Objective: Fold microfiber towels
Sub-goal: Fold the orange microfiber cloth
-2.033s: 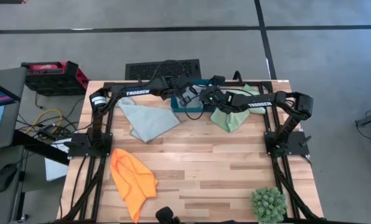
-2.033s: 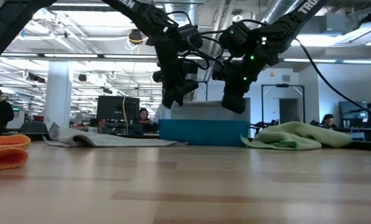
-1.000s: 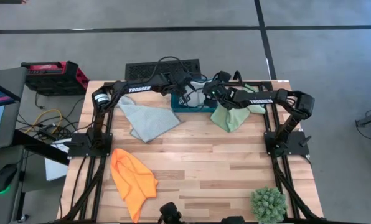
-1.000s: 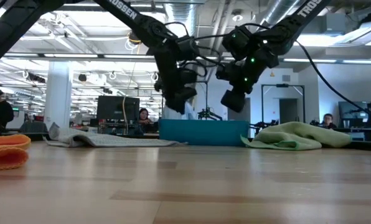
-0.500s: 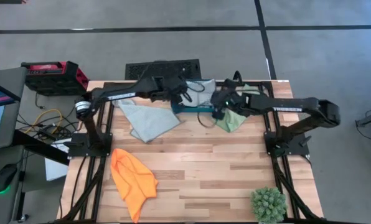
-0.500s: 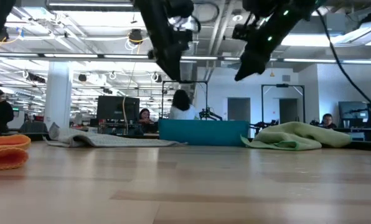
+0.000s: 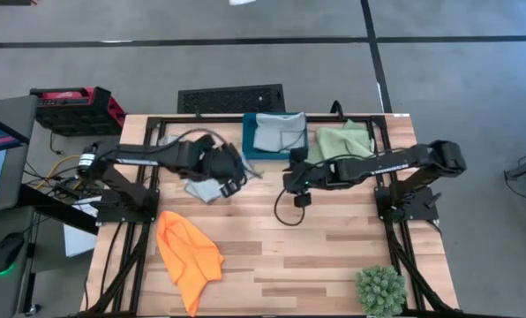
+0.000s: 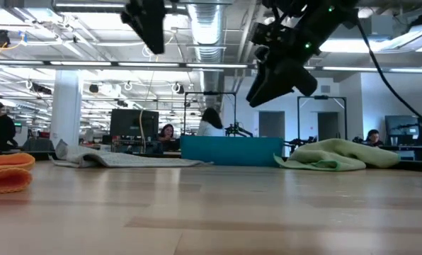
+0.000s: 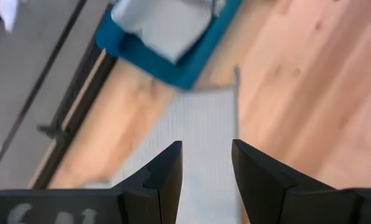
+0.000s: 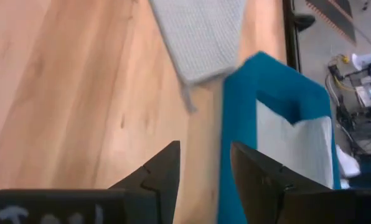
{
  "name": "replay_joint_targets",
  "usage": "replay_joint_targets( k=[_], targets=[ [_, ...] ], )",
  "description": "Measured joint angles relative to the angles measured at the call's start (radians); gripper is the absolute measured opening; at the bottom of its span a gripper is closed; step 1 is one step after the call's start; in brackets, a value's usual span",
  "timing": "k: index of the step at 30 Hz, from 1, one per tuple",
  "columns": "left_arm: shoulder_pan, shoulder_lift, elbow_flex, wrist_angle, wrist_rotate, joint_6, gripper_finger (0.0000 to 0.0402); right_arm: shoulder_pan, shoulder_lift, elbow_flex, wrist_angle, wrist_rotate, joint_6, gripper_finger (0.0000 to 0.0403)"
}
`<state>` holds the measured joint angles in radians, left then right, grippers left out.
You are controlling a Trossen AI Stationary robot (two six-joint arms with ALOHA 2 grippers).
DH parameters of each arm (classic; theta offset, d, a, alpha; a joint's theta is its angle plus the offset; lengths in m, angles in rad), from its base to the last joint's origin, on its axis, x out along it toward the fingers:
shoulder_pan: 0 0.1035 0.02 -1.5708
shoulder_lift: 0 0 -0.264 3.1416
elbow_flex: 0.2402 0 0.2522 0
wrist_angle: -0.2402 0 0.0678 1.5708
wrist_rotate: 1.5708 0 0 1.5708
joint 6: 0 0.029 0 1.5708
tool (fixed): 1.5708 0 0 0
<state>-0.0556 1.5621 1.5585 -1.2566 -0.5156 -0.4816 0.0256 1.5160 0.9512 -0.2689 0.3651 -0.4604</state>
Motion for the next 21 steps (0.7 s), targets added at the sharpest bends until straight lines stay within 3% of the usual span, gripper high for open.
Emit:
replay_joint_targets(
  k=[5,10,21],
  targets=[
    [-0.128,0.001,-0.009,-0.122,0.022,-0.181,0.0132,0.054,0.011,0.001,0.023,0.000,0.066,0.0160],
    [-0.246,0.001,-0.078,-0.128,0.198,-0.311,0.0132,0.127,-0.011,0.004,0.030,0.001,0.119,0.0160],
    [-0.440,0.001,-0.344,-0.052,0.404,-0.531,0.0132,0.252,-0.011,0.001,0.043,0.001,0.216,0.0157]
  ],
)
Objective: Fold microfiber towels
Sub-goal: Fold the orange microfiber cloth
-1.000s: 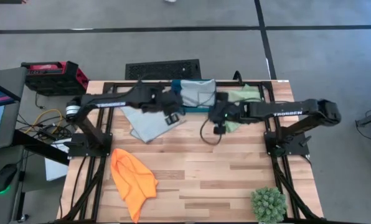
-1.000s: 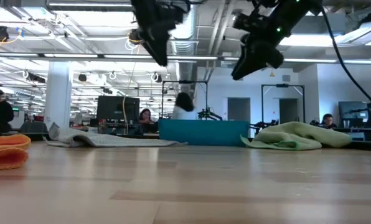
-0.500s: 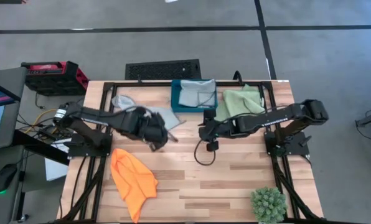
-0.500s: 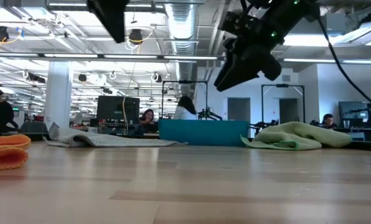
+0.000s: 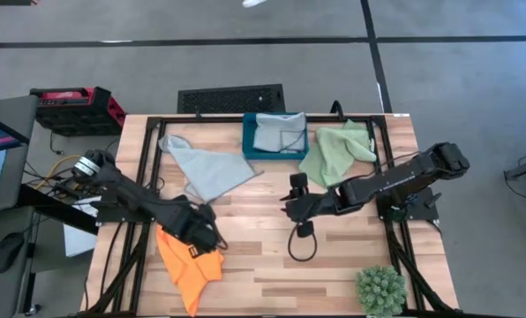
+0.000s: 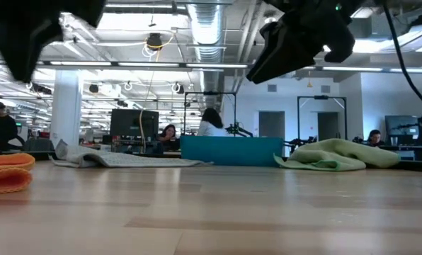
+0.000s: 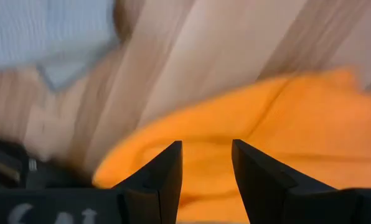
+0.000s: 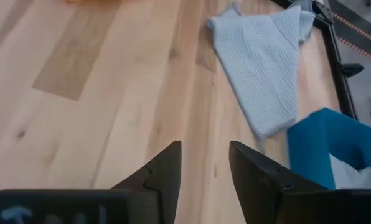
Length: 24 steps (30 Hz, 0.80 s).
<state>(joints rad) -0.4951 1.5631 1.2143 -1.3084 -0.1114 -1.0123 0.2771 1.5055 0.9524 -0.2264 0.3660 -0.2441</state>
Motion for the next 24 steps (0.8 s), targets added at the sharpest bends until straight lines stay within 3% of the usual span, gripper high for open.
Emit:
replay_joint_targets(
  k=[13,24],
  targets=[
    [-0.036,0.000,-0.257,0.016,0.084,-0.175,0.0132,0.025,0.000,0.000,0.041,0.002,0.011,0.0155],
    [-0.036,0.000,-0.364,0.061,0.112,-0.152,0.0132,0.015,0.000,0.000,0.041,0.002,0.019,0.0154]
  ],
)
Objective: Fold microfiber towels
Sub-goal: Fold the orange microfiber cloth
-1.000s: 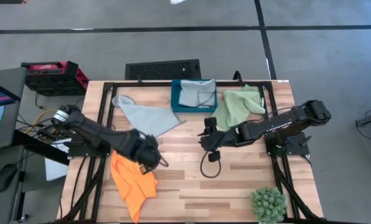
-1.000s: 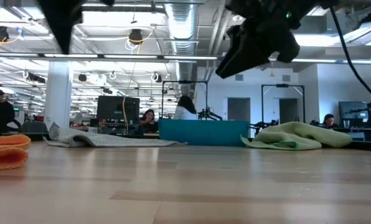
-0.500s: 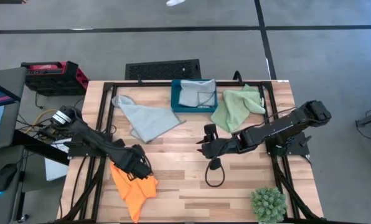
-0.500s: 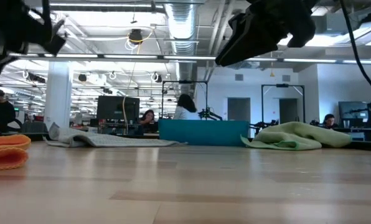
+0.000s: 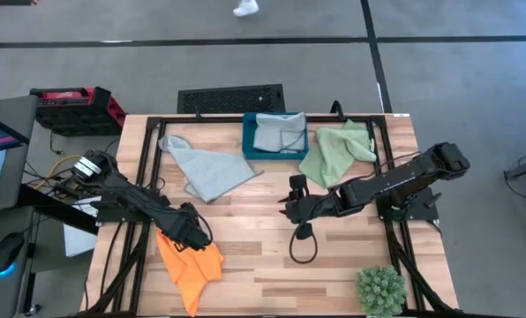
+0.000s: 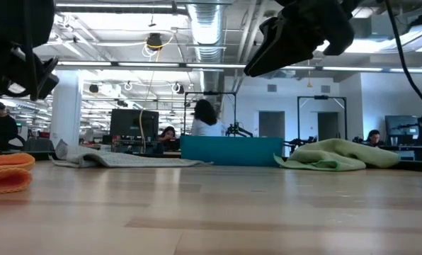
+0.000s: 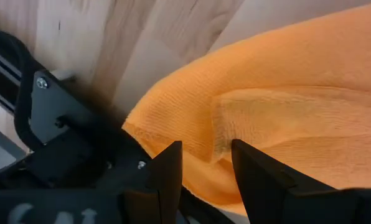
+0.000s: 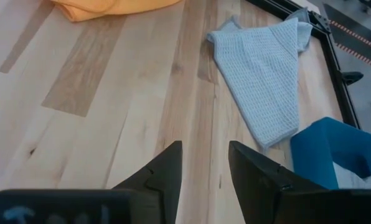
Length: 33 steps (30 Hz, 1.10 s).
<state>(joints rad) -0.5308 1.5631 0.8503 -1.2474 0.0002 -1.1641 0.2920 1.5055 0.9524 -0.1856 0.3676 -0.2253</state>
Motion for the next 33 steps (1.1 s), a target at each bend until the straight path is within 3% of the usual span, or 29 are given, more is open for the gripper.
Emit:
replay_joint_targets(
  k=[12,22,33],
  targets=[
    [0.001,0.000,-0.025,0.083,0.022,0.097,0.0124,0.000,0.000,0.000,0.000,0.000,-0.001,0.0148],
    [0.002,0.000,-0.019,0.091,-0.009,0.109,0.0008,-0.014,0.000,0.000,0.000,0.000,0.000,0.0143],
    [0.018,0.000,0.279,-0.125,-0.248,0.169,0.0001,0.001,0.003,0.000,0.071,-0.004,0.061,0.0144]
  ],
)
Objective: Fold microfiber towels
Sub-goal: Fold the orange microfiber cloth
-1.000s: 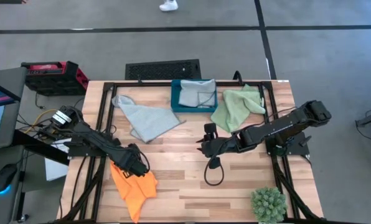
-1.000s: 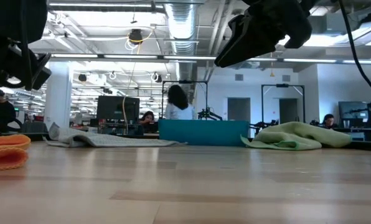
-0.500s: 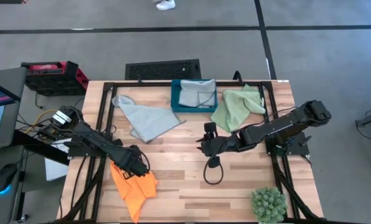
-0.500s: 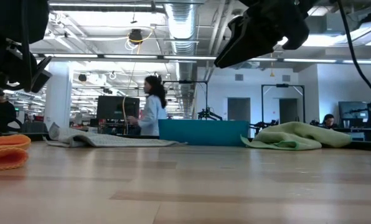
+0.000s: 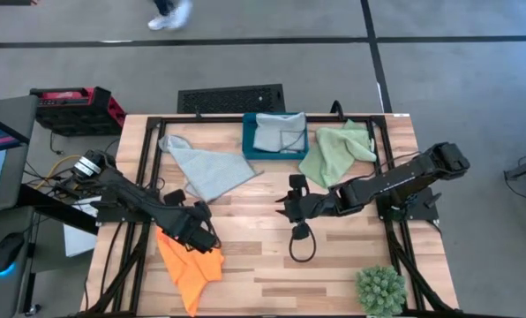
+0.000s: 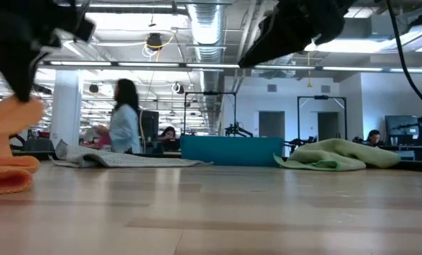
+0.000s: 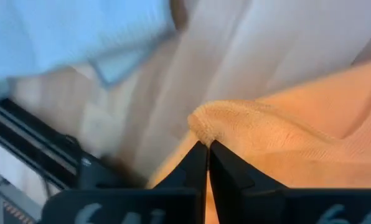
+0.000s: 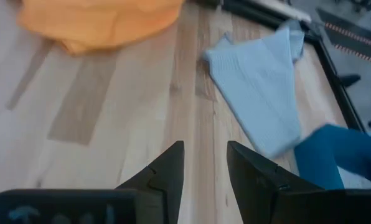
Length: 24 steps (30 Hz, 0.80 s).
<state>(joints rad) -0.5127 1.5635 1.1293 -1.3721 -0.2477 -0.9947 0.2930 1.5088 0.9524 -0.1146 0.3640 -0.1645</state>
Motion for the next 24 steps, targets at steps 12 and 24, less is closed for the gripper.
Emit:
replay_joint_targets(
  k=[12,24],
  targets=[
    [0.059,0.000,0.276,-0.140,-0.183,0.053,0.0000,0.030,0.175,-0.001,0.302,-0.023,0.010,0.0143],
    [0.066,0.000,0.351,-0.137,-0.300,0.069,0.0000,0.037,0.352,0.026,0.577,-0.029,0.019,0.0138]
  ],
)
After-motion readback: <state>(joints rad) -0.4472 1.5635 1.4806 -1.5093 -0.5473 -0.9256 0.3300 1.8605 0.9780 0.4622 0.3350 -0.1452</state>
